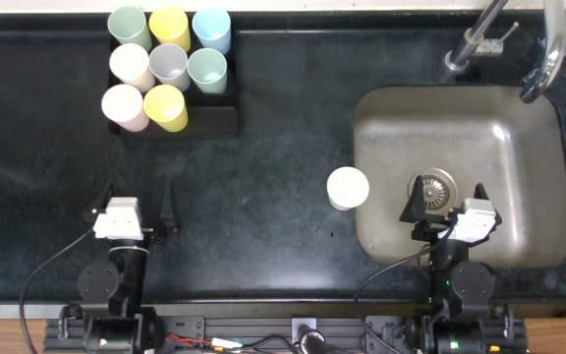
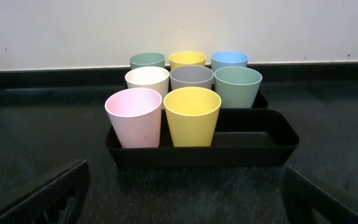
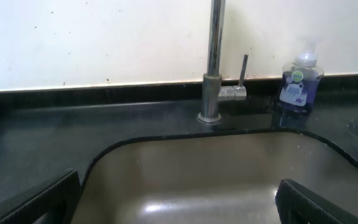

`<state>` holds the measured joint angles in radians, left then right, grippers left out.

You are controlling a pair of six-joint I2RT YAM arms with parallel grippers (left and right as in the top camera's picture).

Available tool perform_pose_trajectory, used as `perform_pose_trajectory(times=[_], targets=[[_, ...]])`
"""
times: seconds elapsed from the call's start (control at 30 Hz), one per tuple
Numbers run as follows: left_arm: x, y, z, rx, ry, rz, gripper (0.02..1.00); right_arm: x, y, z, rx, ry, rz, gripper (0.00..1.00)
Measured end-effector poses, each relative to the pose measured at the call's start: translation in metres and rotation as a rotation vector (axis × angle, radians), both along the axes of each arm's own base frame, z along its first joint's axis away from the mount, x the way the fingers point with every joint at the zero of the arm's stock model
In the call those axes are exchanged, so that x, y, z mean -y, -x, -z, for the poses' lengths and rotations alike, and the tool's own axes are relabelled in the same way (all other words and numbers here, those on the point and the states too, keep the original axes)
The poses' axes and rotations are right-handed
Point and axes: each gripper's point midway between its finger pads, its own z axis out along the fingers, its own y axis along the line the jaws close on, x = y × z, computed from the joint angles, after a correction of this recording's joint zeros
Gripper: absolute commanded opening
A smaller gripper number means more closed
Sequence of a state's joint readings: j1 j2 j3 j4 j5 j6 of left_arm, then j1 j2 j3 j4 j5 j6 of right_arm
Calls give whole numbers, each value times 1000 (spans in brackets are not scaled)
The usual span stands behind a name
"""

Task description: Store Cups

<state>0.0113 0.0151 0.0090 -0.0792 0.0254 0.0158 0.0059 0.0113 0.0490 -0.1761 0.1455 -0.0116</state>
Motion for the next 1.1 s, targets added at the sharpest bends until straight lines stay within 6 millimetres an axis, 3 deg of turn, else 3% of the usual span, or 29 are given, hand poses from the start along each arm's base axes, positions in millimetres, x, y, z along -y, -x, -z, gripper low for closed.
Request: perform_pose_trajectory(times=[1.1], targets=[[0, 0, 0, 0, 11, -1, 998, -3, 0, 0, 0, -2, -16, 998]])
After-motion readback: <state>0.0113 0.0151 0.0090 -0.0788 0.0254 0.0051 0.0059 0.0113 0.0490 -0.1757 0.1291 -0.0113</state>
